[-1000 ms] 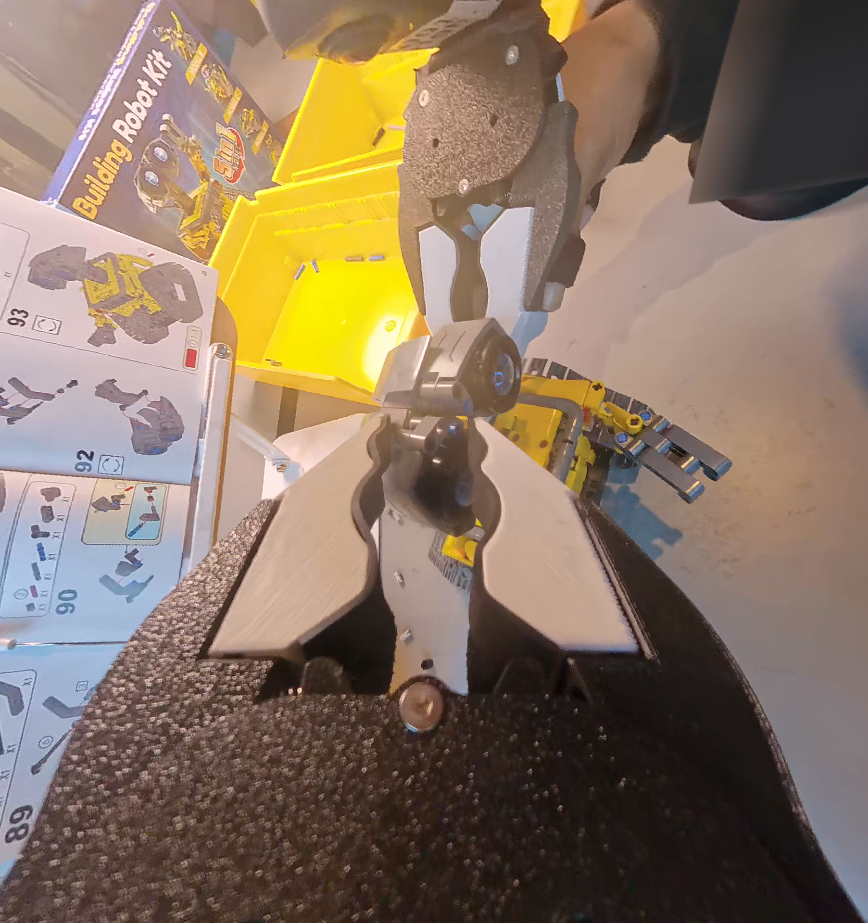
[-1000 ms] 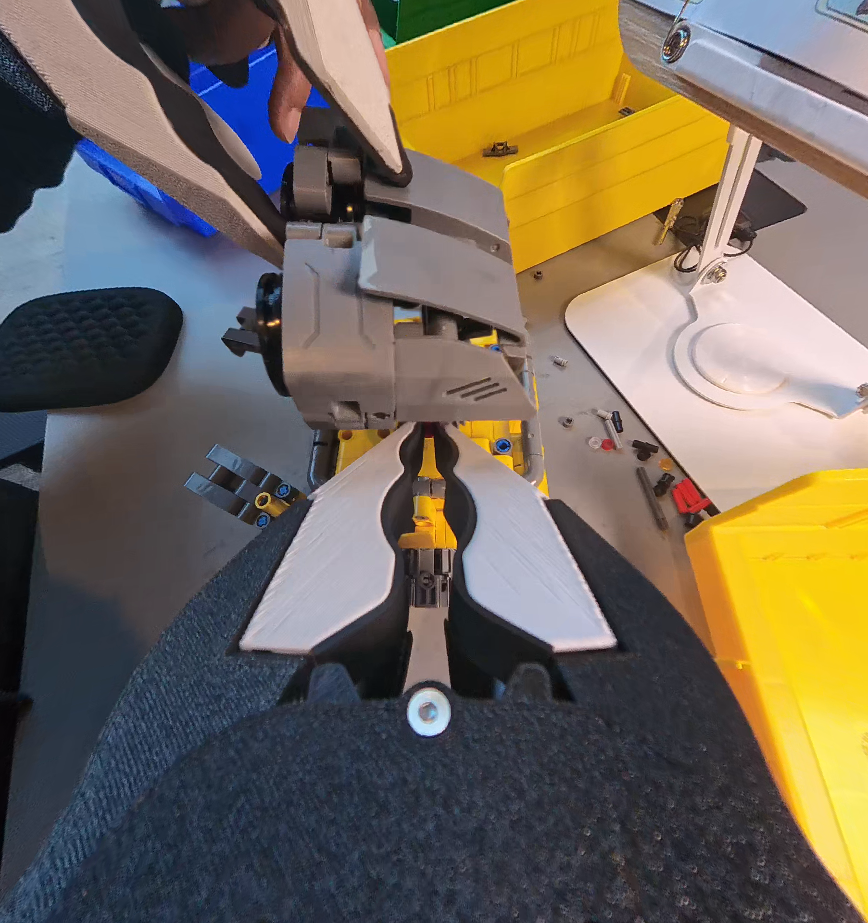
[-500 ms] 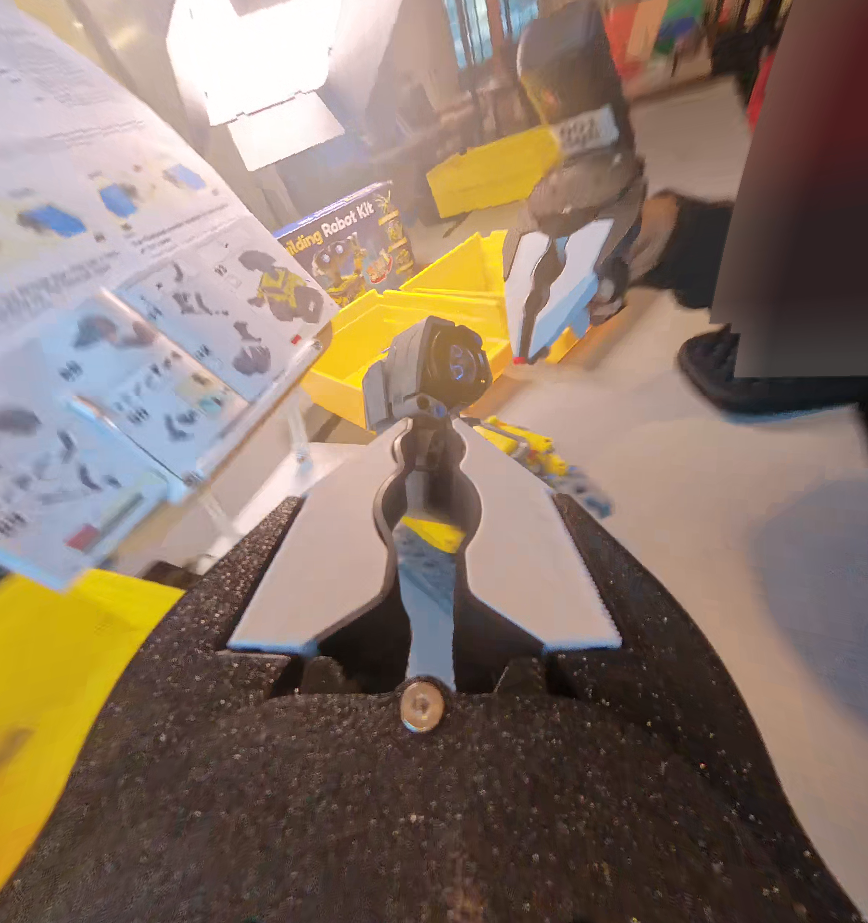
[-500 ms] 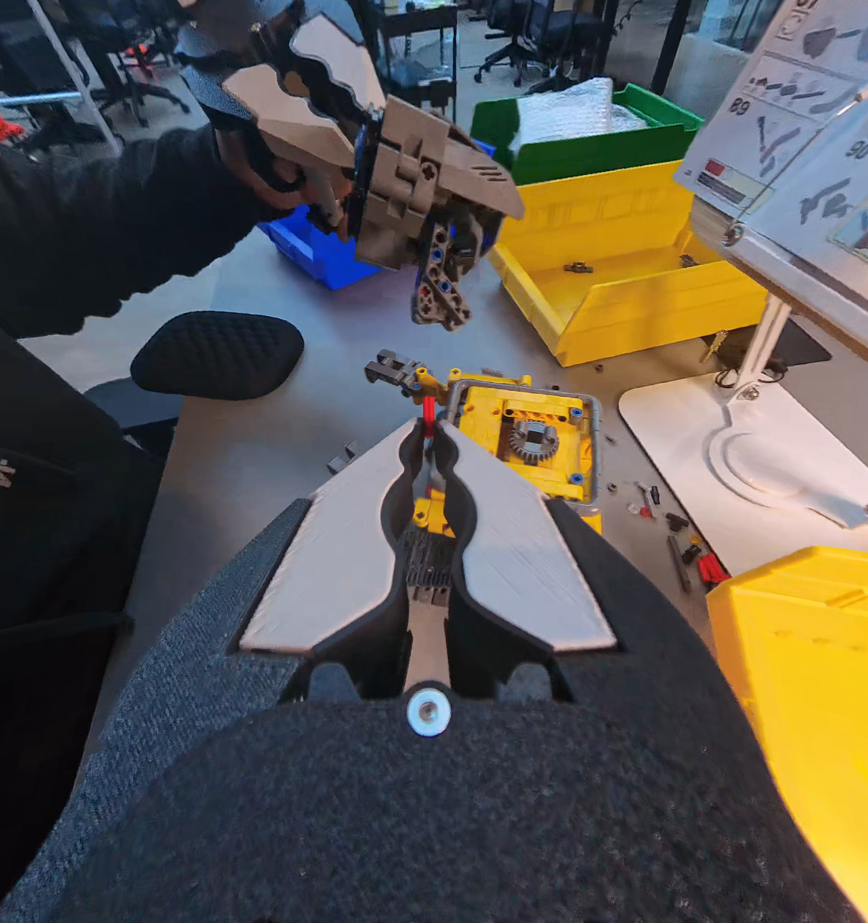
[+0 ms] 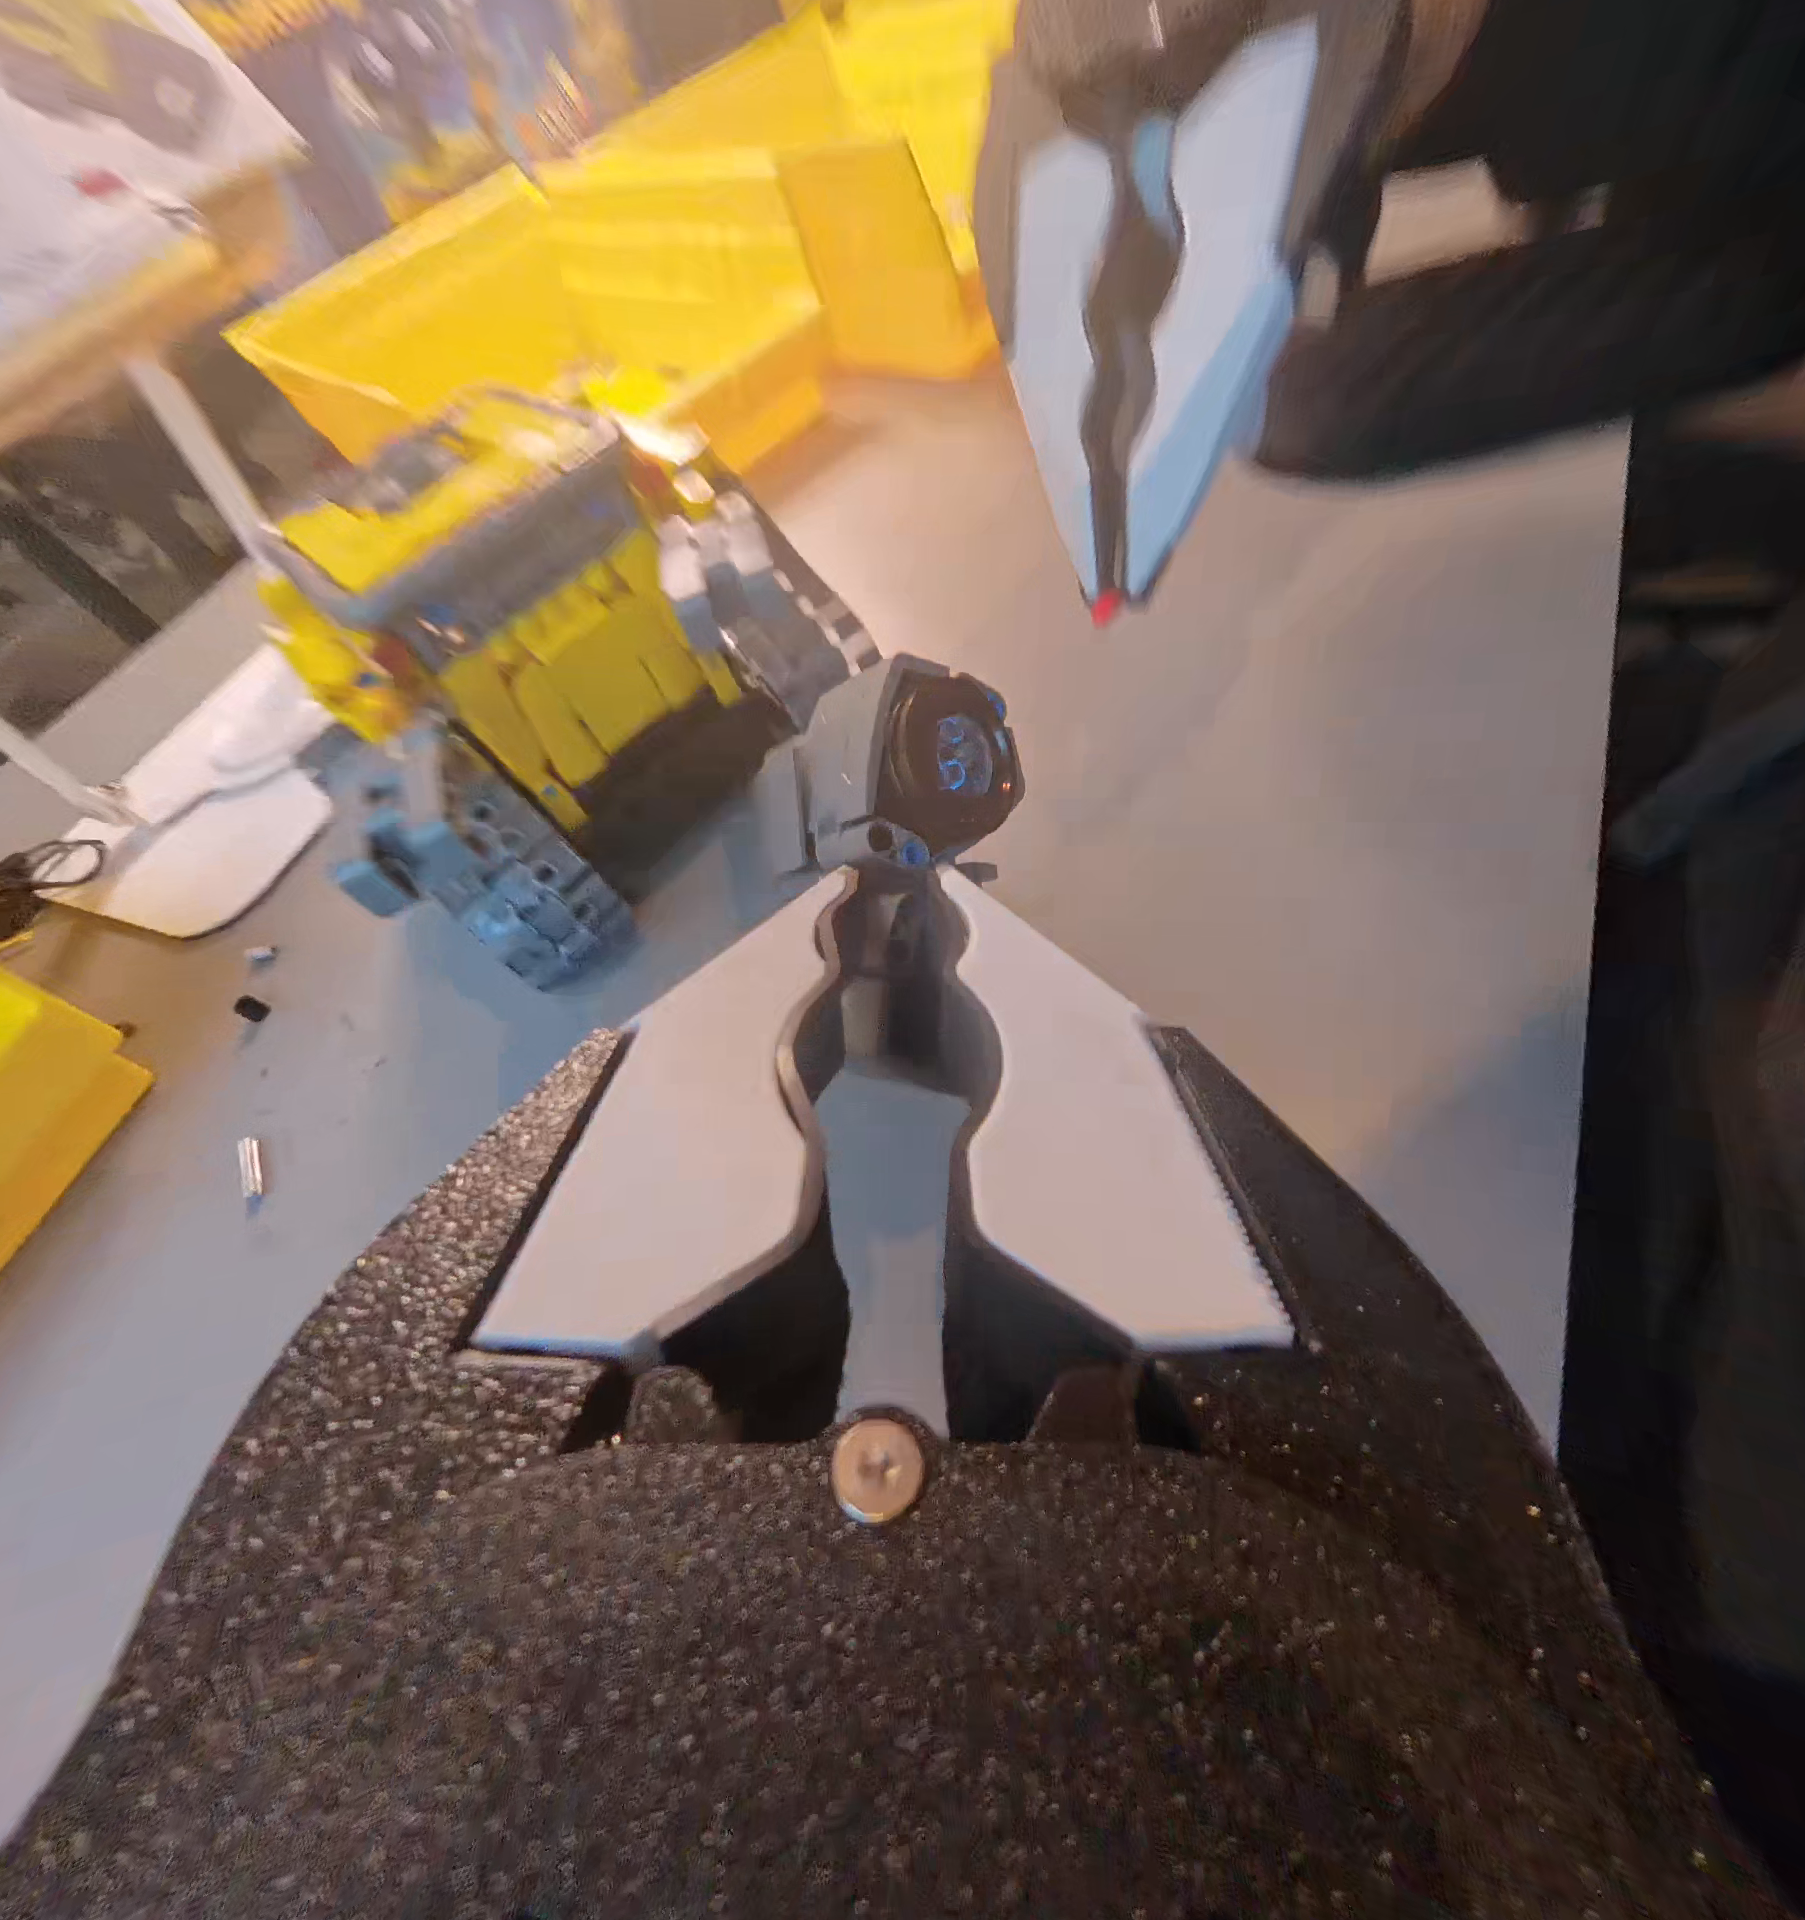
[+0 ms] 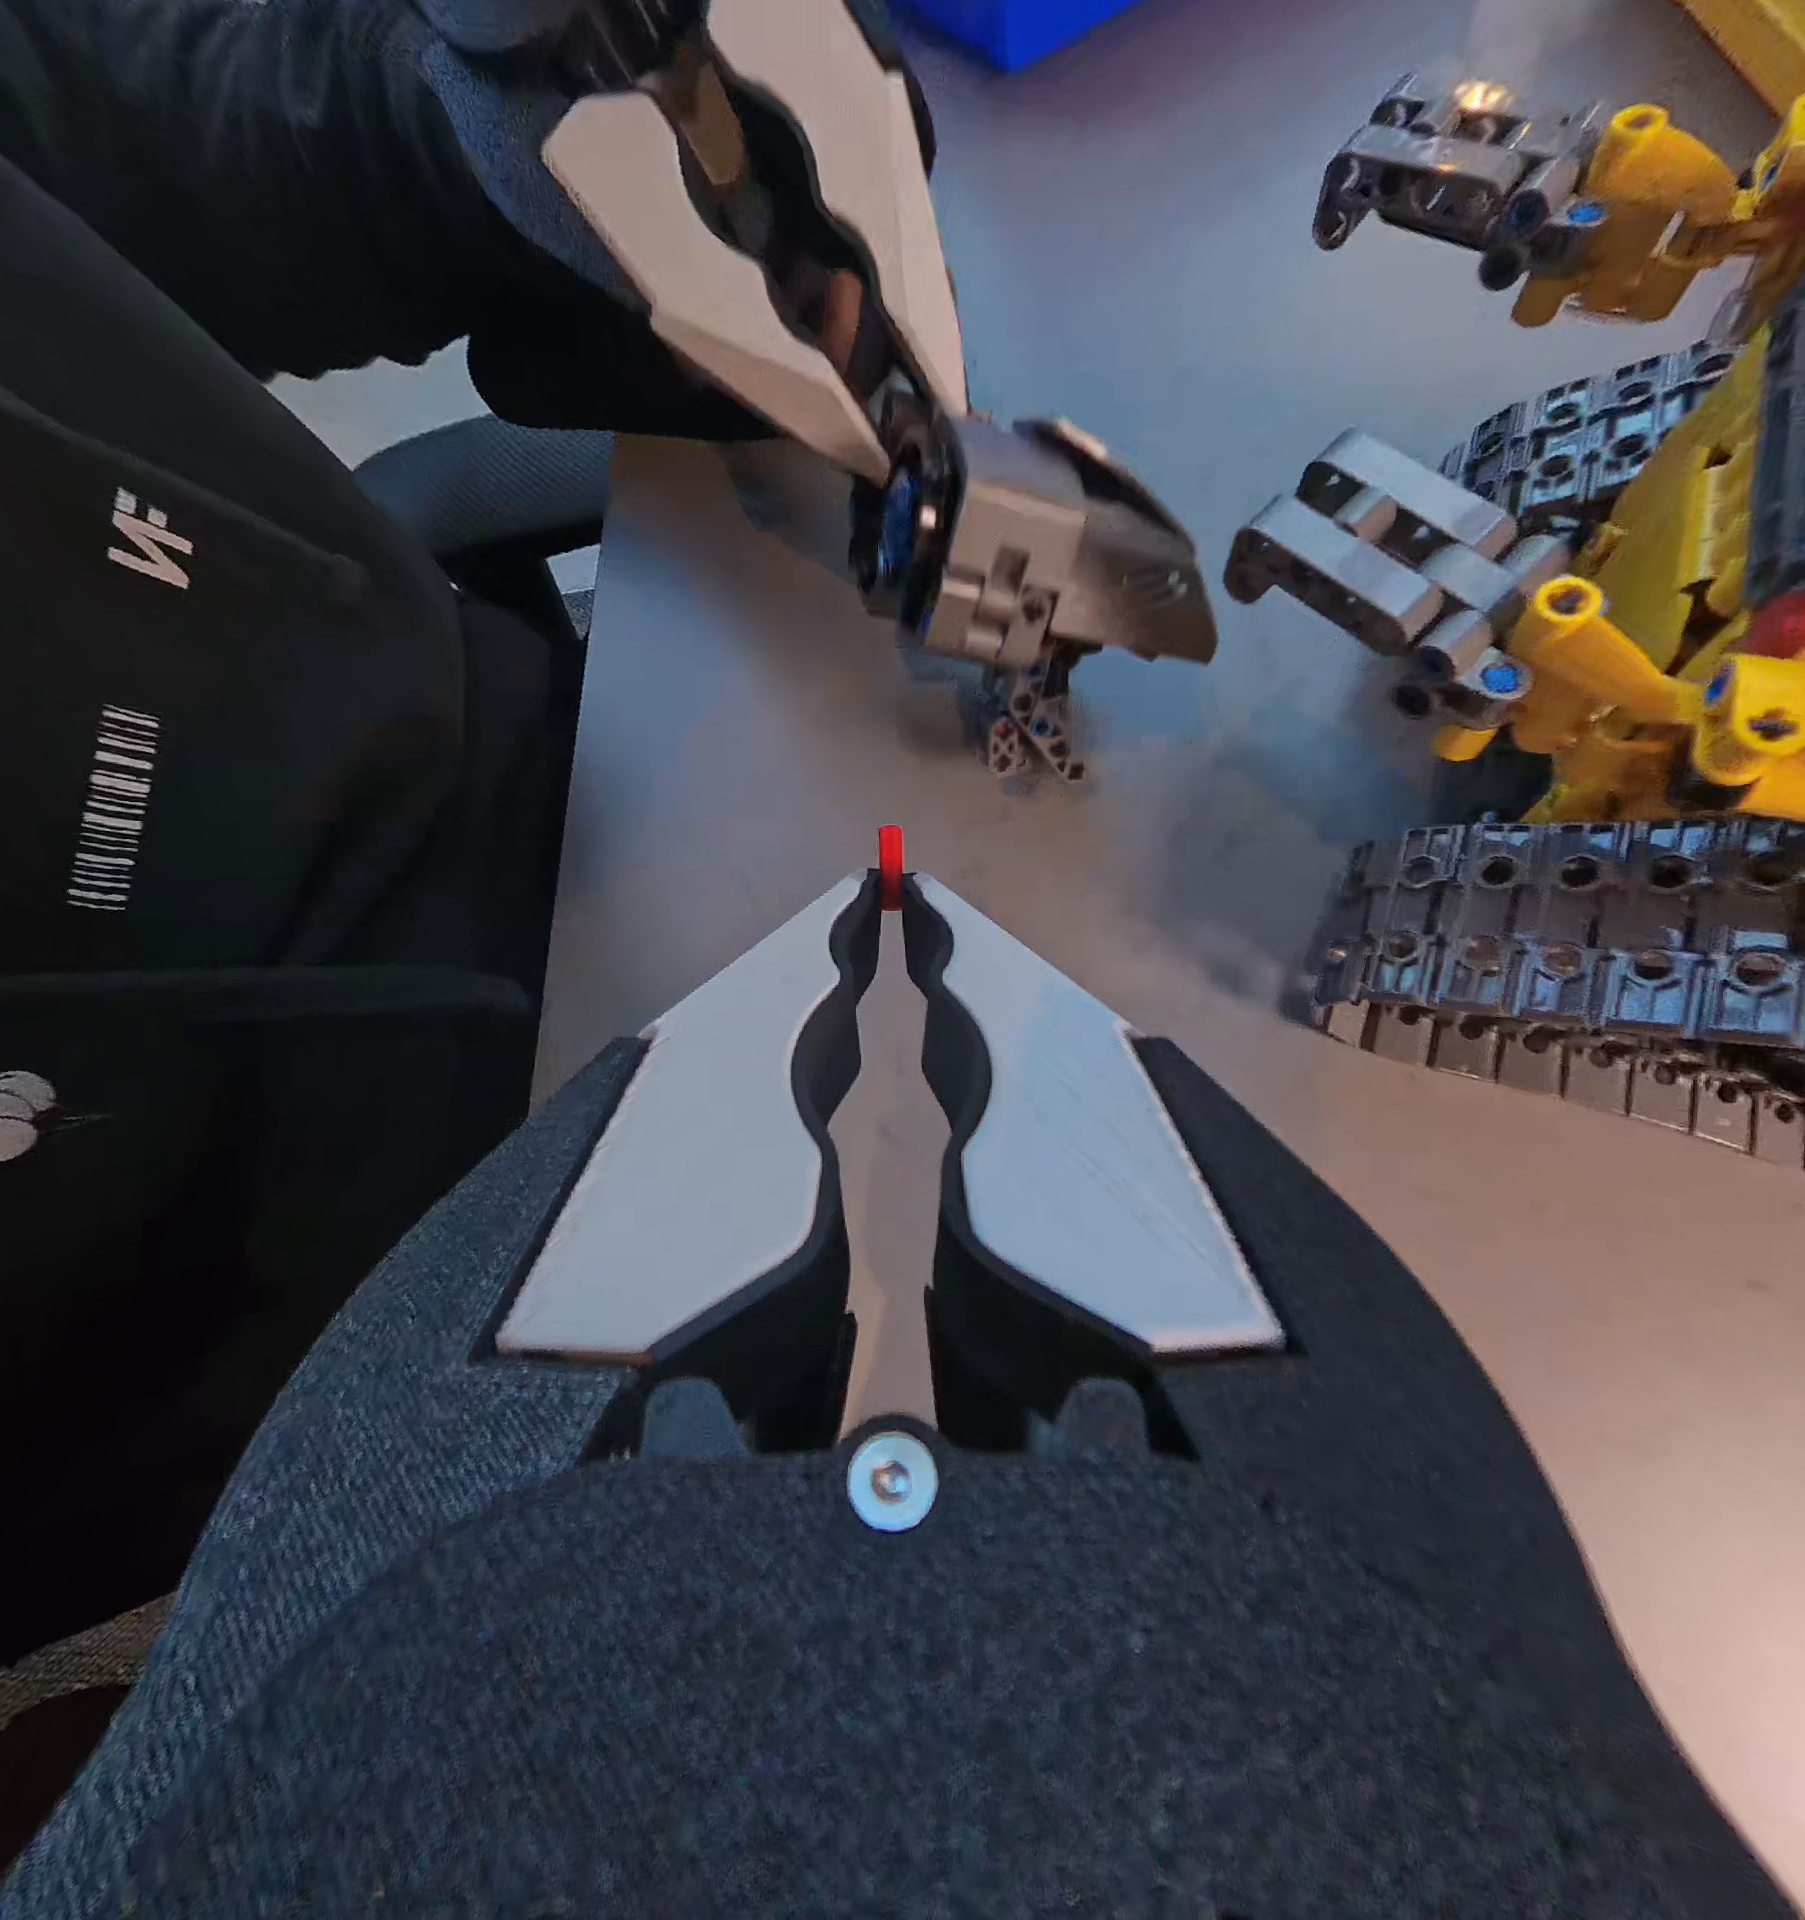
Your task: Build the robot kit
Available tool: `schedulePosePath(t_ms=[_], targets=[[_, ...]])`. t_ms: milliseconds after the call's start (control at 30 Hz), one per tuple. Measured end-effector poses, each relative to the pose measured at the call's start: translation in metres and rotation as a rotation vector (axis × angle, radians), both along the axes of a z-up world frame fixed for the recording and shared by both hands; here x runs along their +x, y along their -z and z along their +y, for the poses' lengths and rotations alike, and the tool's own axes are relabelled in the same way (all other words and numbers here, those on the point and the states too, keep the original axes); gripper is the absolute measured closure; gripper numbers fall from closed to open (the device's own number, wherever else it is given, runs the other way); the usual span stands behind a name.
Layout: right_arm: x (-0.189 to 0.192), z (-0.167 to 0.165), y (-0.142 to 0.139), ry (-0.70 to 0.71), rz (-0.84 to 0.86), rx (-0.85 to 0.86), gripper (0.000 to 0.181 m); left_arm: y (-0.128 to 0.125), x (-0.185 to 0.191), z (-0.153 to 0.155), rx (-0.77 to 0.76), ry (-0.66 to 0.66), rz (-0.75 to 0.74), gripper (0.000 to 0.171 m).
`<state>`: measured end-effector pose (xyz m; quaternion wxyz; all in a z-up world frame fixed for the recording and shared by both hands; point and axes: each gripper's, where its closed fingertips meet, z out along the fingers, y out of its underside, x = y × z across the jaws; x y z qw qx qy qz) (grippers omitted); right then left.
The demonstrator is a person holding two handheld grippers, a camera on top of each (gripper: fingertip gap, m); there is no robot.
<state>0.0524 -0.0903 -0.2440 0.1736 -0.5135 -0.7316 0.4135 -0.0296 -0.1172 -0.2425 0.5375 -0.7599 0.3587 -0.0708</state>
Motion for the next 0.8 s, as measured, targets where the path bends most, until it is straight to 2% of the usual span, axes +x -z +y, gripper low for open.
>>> schedulePosePath(t_ms=[67,133,333,467,533,600,667,800], targets=[[-0.001,0.001,0.006,0.017,-0.013,0.025,0.178,0.022,-0.002,-0.001,-0.03,0.007,0.159,0.162],[-0.002,0.004,0.016,0.02,-0.048,0.082,0.178,0.023,-0.009,0.004,0.015,-0.02,0.232,0.162],[-0.011,0.002,0.021,-0.001,-0.056,0.094,0.178,0.025,-0.029,0.004,-0.091,-0.046,0.148,0.159],[-0.019,0.003,0.02,0.002,-0.028,0.081,0.178,0.02,-0.05,-0.001,-0.15,-0.079,0.086,0.143],[-0.021,0.005,0.021,0.01,-0.021,0.084,0.178,0.005,-0.054,-0.007,-0.132,-0.087,0.038,0.133],[-0.024,0.001,0.018,0.006,-0.004,0.056,0.178,-0.017,-0.042,-0.017,-0.081,-0.041,-0.028,0.133],[-0.028,-0.004,0.013,-0.003,0.022,0.046,0.178,-0.03,-0.025,-0.025,-0.034,-0.006,-0.028,0.136],[-0.034,-0.025,-0.008,-0.071,0.135,0.064,0.178,-0.025,0.018,-0.03,-0.057,0.031,-0.03,0.149]])
